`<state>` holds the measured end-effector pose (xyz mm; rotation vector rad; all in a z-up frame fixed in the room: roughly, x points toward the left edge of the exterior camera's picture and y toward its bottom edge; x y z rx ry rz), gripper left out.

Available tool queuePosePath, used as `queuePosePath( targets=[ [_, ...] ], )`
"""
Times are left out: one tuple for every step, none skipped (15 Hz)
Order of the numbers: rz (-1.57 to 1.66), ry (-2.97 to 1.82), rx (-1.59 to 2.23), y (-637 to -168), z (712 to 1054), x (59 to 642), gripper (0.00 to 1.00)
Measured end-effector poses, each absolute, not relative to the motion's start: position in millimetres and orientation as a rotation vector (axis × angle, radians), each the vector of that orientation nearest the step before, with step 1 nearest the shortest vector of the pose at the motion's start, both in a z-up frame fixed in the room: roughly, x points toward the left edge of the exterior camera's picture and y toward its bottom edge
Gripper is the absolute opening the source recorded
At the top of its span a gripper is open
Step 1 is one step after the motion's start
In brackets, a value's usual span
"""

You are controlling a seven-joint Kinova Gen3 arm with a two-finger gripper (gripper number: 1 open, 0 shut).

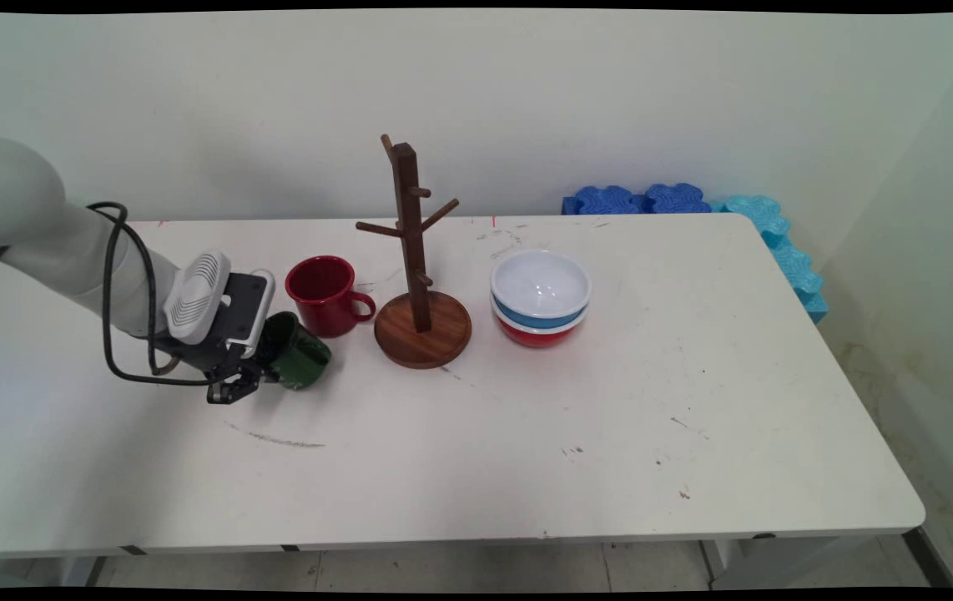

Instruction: Place the picked object on the table

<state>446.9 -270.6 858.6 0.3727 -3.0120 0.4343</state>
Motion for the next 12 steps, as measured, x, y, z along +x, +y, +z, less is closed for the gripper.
queuePosePath(
  targets=[
    [0.435, -3.017, 0.367, -270.6, 857.2, 448.0, 0.0],
    [0.435, -3.021, 0.363, -270.6, 856.0, 448.9, 0.0],
    [0.433, -3.024, 0.361, -270.4, 854.9, 449.4, 0.0],
    [0.435, -3.027, 0.357, -270.6, 854.1, 450.2, 1.0],
    [0.434, -3.029, 0.355, -270.9, 853.4, 451.0, 1.0],
    [0.435, -3.031, 0.353, -271.1, 852.5, 451.7, 1.0],
    [0.435, -3.033, 0.352, -271.1, 851.4, 452.0, 1.0],
    [0.435, -3.035, 0.35, -271.4, 850.5, 452.6, 1.0],
    [0.436, -3.036, 0.347, -272.1, 849.6, 453.2, 1.0],
    [0.436, -3.036, 0.346, -272.2, 848.7, 453.9, 1.0],
    [0.435, -3.035, 0.345, -272.7, 847.9, 454.3, 1.0],
    [0.436, -3.034, 0.342, -273.5, 847.3, 454.4, 1.0]
  ],
)
